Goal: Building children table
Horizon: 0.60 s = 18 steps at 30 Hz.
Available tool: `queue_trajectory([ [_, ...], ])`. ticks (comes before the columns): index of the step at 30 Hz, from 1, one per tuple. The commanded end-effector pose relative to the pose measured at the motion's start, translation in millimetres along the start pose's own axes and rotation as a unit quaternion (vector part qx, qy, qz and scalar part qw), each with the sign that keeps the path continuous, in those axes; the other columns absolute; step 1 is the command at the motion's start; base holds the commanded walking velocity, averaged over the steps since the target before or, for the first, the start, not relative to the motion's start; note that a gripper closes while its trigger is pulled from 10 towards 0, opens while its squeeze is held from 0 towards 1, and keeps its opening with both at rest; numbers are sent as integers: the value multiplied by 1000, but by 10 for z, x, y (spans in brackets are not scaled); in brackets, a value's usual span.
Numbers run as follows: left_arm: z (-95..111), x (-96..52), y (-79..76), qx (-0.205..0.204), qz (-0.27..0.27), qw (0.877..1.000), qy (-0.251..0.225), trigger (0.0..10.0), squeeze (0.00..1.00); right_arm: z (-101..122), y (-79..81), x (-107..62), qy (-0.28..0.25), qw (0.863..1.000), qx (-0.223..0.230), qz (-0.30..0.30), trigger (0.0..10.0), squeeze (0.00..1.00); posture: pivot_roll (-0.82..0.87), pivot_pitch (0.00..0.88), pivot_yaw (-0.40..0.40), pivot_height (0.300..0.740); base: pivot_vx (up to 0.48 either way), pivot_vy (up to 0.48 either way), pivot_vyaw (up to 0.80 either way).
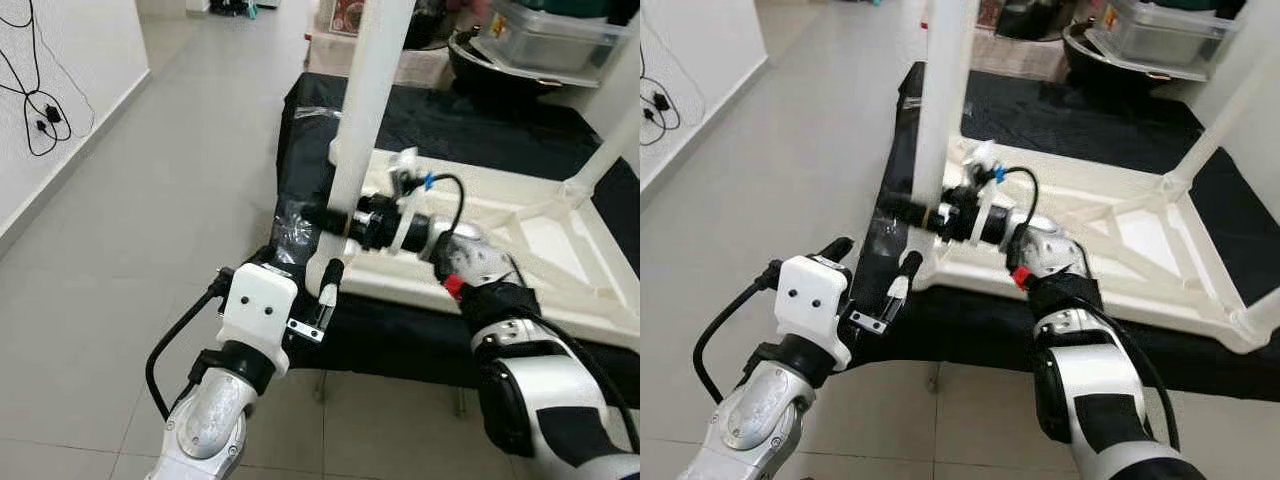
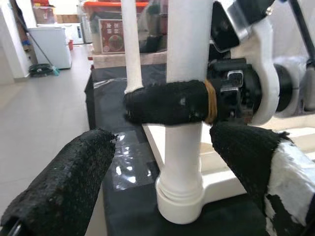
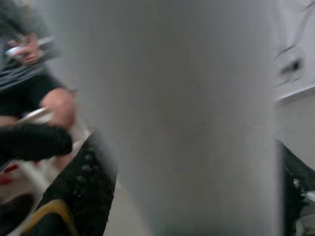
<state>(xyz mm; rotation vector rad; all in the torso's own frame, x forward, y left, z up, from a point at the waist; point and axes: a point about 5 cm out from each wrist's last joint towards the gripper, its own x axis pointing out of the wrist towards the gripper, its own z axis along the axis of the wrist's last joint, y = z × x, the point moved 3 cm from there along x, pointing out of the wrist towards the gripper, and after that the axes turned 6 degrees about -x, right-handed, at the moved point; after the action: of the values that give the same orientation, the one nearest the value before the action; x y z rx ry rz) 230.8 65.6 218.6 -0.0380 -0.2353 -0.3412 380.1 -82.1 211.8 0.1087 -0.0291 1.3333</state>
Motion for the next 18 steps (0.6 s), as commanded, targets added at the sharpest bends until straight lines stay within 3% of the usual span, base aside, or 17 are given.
queue_trajectory([
  [1, -9, -13, -7, 2, 0, 1000, 3, 10000, 0, -1, 45, 57, 9, 999, -7, 31, 10000, 0, 156, 87, -143, 740, 0, 0, 0],
  [2, -9, -13, -7, 2, 0, 1000, 3, 10000, 0, -1, 45, 57, 9, 999, -7, 31, 10000, 0, 156, 87, -143, 740, 0, 0, 0],
  [3, -8, -13, -12, 2, 0, 1000, 3, 10000, 0, -14, 39, 120, 8, 1000, -9, 22, 588, 0, 157, 92, -145, 740, 0, 0, 0],
  [5, -8, -15, -19, 1, -1, 1000, 3, 10000, 0, -21, 50, 191, 0, 1000, -6, 17, 0, 0, 156, 94, -145, 740, 0, 0, 0],
  [11, -11, -17, -14, 1, 0, 1000, 4, 10000, 0, -26, -39, 152, -36, 998, 17, -50, 0, 0, 155, 97, -146, 740, 0, 0, 0],
  [12, -12, -13, -12, 1, 0, 1000, 4, 10000, 0, -47, -210, -64, -51, 988, 1, -148, 0, 0, 150, 100, -140, 740, 0, 0, 0],
  [13, -11, -11, -11, 1, 1, 1000, 4, 10000, 0, -47, -289, -168, -54, 979, -11, -195, 0, 0, 150, 100, -140, 740, 0, 0, 0],
  [14, -11, -11, -11, 1, 1, 1000, 4, 10000, 0, -47, -289, -168, -54, 979, -11, -195, 0, 0, 150, 100, -140, 740, 0, 0, 0],
  [15, -11, -10, -9, 1, 1, 1000, 4, 10000, 0, -43, -396, -293, -55, 964, -15, -260, 0, 0, 150, 100, -140, 740, 0, 0, 0],
  [16, -11, -10, -9, 1, 1, 1000, 4, 10000, 0, -43, -396, -293, -55, 964, -15, -260, 0, 0, 150, 100, -140, 740, 0, 0, 0],
  [17, -18, -12, 0, 0, 1, 1000, 5, 10000, 0, -71, -648, -719, -46, 894, -26, -446, 0, 0, 131, 101, -129, 740, 0, 0, 0],
  [18, -18, -12, 0, 0, 1, 1000, 5, 10000, 0, -71, -648, -719, -46, 894, -26, -446, 0, 0, 131, 101, -129, 740, 0, 0, 0],
])
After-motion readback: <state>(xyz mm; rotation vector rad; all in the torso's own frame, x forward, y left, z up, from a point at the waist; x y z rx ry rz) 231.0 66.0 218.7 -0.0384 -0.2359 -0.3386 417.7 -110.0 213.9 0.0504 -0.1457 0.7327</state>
